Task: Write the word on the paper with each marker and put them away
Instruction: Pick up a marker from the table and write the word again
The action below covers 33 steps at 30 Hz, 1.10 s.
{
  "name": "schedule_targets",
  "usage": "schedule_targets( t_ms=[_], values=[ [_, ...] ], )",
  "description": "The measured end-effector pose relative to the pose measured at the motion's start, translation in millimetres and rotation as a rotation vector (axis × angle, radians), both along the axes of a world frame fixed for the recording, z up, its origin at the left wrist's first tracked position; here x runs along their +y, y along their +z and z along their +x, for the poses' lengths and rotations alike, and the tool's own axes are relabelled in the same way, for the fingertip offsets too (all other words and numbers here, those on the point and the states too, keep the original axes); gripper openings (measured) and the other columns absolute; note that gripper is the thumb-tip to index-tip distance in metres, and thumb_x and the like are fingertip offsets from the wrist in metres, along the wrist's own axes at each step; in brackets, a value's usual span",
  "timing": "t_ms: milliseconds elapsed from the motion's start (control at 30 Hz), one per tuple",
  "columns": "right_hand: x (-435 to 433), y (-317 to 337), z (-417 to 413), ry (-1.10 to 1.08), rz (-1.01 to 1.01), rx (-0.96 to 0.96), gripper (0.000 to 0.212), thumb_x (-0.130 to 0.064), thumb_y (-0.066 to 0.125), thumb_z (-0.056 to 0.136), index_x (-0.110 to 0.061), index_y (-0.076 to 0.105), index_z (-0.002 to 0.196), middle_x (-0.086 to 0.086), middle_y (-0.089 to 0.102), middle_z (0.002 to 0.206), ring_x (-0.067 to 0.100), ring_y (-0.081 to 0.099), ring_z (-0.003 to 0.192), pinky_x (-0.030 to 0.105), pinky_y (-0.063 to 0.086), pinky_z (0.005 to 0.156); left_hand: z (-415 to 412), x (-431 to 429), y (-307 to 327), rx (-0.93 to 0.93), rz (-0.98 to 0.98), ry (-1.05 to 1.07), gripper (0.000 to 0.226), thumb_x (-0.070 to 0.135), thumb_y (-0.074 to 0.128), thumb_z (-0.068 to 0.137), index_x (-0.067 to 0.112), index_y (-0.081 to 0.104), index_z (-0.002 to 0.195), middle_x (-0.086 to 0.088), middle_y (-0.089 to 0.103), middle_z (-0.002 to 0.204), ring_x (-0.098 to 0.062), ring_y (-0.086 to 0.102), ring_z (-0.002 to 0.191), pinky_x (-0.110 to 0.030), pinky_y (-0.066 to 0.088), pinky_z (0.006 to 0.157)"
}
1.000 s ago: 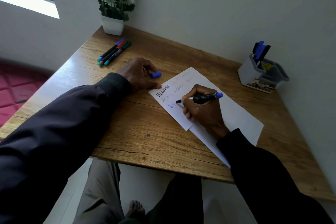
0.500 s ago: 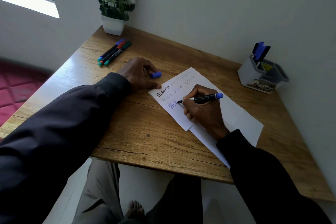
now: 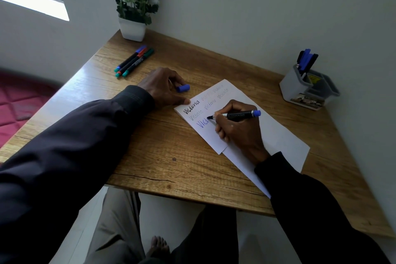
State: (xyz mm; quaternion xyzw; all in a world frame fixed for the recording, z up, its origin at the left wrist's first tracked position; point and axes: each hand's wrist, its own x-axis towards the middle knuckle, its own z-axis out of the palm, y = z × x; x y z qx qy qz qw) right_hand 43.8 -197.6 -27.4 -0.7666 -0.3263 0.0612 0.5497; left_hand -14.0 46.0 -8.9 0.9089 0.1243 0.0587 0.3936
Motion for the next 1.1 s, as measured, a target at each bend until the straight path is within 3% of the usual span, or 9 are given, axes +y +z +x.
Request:
schedule_targets(
  t_ms=[333,567,733,1100],
  values=[
    [0.2,3.2,-0.2,-0.029,0.013,0.040,0.014,0.000,0.067,0.092,0.009,0.064,0.081,0.021,0.066,0.062,0.023,0.061,0.046,0.028,0.048,0.041,0.4,0.3,-1.4,0.003,-0.004,0.005,0.049,0.032,0.084,0.074,0.017,0.065,0.117,0.003,0.058,0.110,-0.011,0.053,0.094,-0.018,0.042,0.064],
    [0.2,5.8,0.1,-0.012,-0.006,0.065,0.014,-0.003,0.070,0.091,0.006,0.066,0.081,0.021,0.067,0.064,0.025,0.062,0.048,0.030,0.047,0.041,-1.2,-0.7,-1.5,-0.008,0.014,0.021,0.051,0.034,0.085,0.072,0.018,0.067,0.117,0.001,0.059,0.109,-0.007,0.051,0.085,-0.019,0.041,0.063],
    [-3.0,6.4,2.4,0.012,-0.035,0.035,0.014,-0.006,0.072,0.092,0.004,0.067,0.082,0.018,0.068,0.064,0.026,0.063,0.049,0.028,0.047,0.043,-0.8,-1.0,-1.5,-0.012,0.019,0.015,0.050,0.034,0.085,0.072,0.017,0.068,0.116,0.001,0.059,0.110,-0.013,0.054,0.094,-0.019,0.043,0.066],
    [-1.5,4.6,3.0,-0.002,0.009,-0.005,0.015,-0.001,0.069,0.093,0.008,0.064,0.081,0.015,0.068,0.065,0.020,0.064,0.048,0.028,0.050,0.043,-0.2,-1.4,-1.0,-0.007,0.018,0.018,0.048,0.034,0.084,0.073,0.018,0.067,0.115,0.003,0.059,0.106,-0.005,0.050,0.080,-0.018,0.038,0.060]
  ],
)
